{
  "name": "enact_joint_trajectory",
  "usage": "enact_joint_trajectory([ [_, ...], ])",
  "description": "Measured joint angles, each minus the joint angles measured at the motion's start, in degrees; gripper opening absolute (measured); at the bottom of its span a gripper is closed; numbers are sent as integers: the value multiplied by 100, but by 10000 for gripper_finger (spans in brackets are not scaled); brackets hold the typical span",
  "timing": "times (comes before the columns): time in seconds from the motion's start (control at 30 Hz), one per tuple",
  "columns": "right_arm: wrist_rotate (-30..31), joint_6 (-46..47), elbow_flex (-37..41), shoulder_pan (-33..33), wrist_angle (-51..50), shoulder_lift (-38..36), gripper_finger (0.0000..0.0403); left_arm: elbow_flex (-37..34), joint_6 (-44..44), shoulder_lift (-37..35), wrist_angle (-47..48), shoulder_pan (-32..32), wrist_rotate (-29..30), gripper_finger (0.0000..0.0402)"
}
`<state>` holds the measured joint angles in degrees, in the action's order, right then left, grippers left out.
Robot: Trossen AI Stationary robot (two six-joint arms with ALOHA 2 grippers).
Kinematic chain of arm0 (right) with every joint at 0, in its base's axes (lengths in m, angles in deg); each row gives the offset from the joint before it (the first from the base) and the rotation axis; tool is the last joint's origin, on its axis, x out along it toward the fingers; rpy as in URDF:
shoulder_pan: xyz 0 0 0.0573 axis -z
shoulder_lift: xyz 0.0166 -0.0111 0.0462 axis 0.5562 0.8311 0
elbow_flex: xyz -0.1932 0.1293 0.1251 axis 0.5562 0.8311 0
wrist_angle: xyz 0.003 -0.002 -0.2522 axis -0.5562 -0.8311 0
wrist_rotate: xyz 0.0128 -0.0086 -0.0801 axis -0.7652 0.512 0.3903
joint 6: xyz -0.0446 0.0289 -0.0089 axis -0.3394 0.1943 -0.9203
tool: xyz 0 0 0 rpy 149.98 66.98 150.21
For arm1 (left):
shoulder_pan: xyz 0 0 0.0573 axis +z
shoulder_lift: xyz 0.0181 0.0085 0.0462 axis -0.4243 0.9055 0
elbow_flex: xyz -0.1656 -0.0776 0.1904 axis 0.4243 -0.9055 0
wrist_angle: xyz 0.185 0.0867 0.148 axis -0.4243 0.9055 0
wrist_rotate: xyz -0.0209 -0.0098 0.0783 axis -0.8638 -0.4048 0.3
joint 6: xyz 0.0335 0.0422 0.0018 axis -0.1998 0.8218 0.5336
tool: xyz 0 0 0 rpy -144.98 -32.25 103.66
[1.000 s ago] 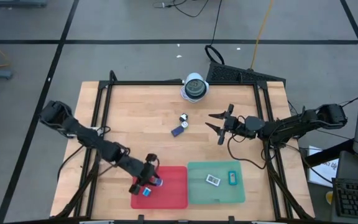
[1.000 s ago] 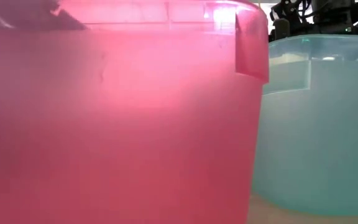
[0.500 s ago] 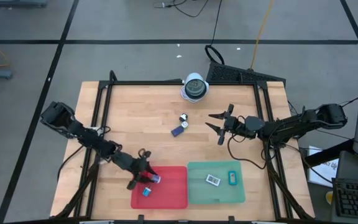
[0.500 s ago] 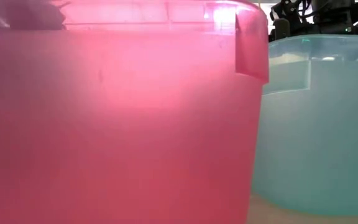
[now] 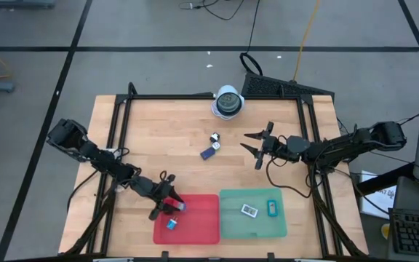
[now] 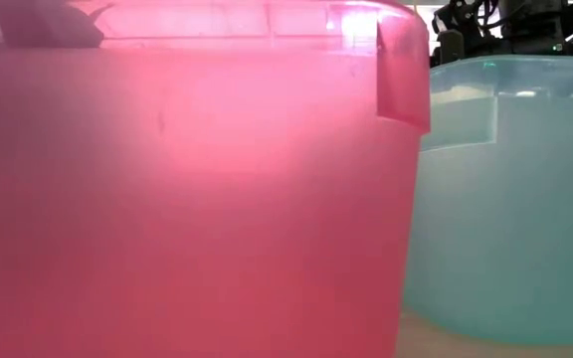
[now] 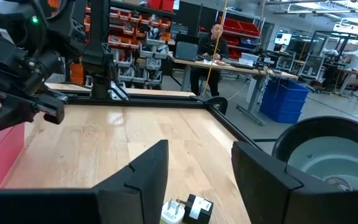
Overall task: Pick & Place Office items
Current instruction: Put the dark blue digital clock into the blue bin
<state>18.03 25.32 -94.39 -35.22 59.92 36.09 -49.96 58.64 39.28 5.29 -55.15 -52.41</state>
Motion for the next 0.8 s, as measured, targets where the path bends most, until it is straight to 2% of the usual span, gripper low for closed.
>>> enact_joint_trajectory([
  [0.2,0,0,0,0,0,0,164,0,-172,0,24,6,203,121],
  [0.4,0,0,0,0,0,0,164,-4,-134,-88,-189,6,202,102],
  [0.63,0,14,0,0,0,0,164,-2,-98,-782,-100,259,55,97],
  [0.8,1,7,0,0,0,1,164,0,123,-1624,758,595,43,97],
])
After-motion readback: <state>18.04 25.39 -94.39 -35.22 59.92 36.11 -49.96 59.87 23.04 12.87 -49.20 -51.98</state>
